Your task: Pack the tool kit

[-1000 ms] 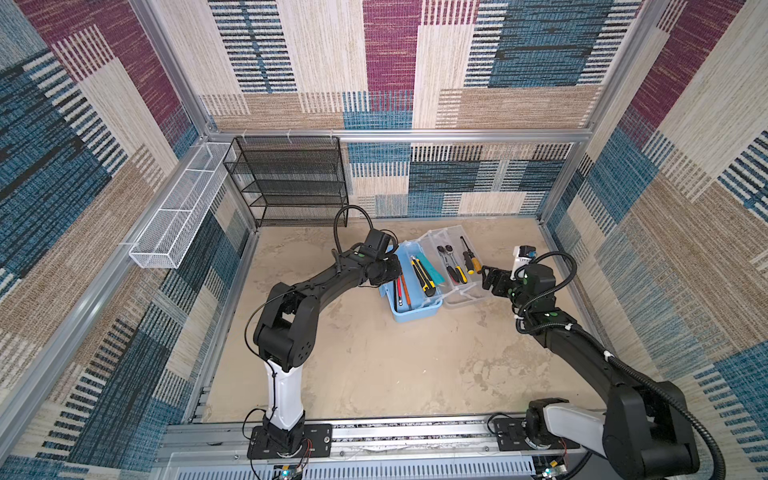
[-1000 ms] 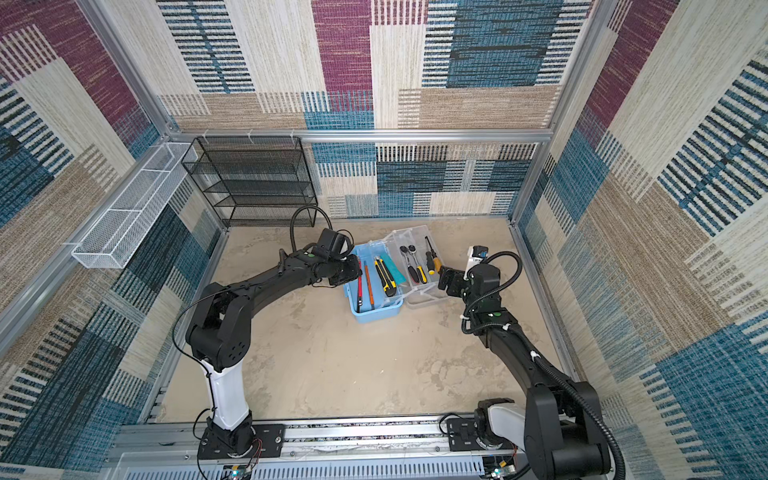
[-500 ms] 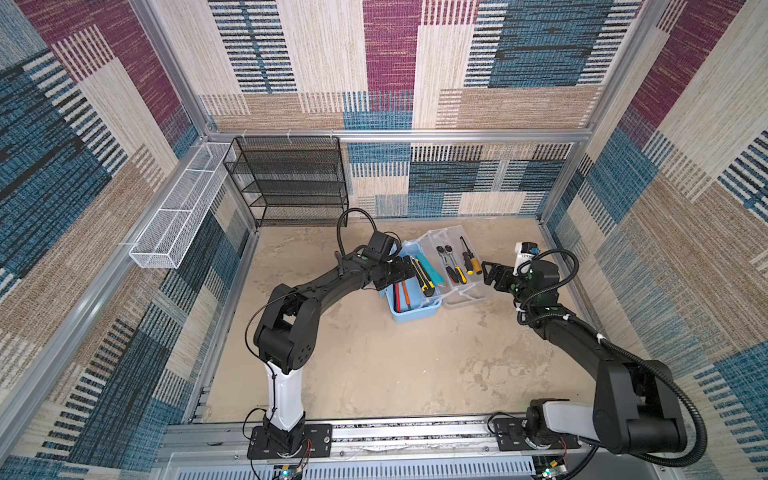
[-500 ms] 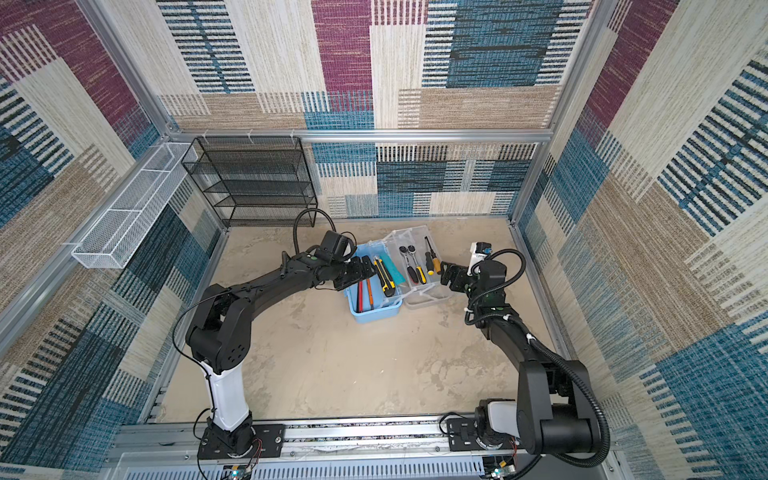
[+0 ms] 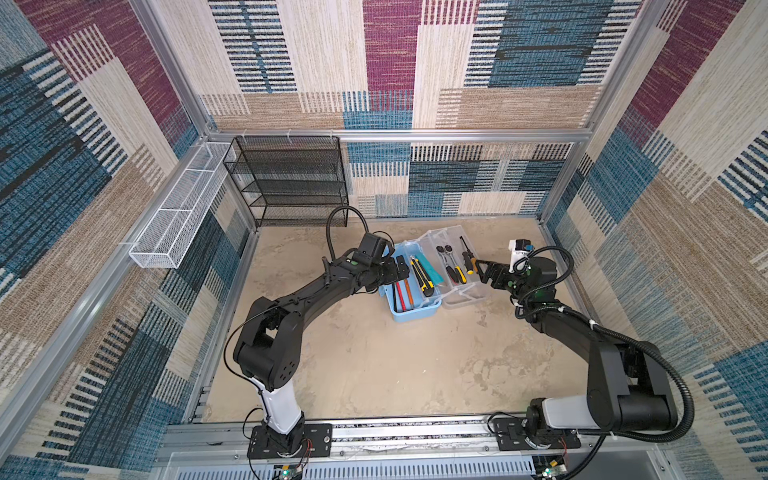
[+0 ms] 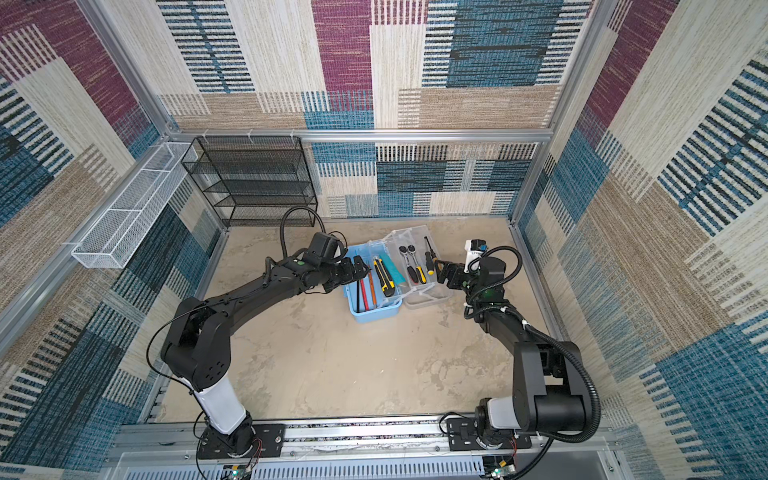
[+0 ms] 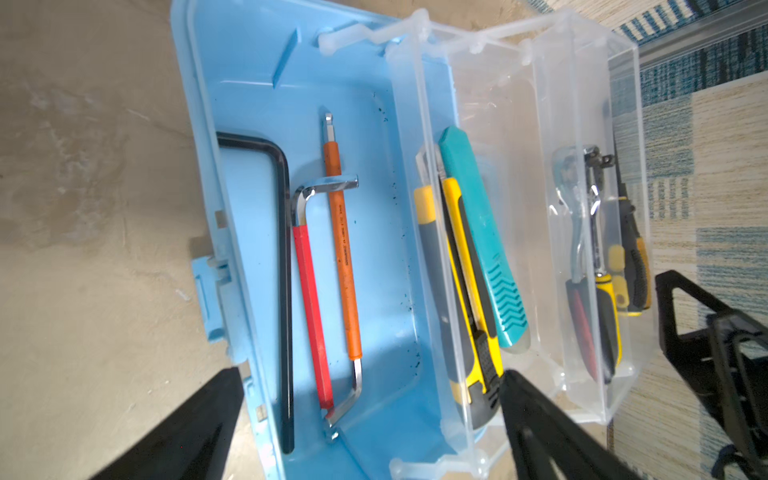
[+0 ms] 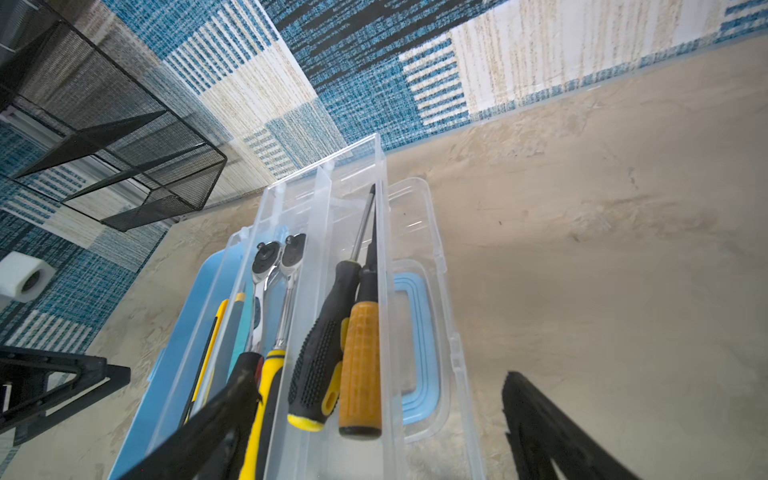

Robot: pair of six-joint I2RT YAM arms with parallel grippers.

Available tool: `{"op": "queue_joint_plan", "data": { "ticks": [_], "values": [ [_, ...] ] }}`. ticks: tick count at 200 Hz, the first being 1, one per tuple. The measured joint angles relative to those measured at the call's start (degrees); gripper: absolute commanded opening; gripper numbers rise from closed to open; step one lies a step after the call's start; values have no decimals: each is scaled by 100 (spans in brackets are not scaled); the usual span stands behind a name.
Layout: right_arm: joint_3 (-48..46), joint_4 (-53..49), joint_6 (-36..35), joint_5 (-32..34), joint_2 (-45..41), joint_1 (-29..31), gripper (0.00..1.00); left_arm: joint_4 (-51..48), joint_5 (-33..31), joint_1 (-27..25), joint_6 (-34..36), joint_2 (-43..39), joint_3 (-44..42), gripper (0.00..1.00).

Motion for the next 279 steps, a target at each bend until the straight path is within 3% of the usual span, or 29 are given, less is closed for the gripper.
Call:
{"op": "queue_joint_plan", "data": {
  "ticks": [127, 279],
  "values": [
    [214, 245, 22, -772, 479, 0, 90, -52, -79, 13, 129, -323, -780, 100],
    [282, 326, 190, -1099, 841, 15, 78, 385, 487, 13, 107, -160, -970, 97]
  ]
}}
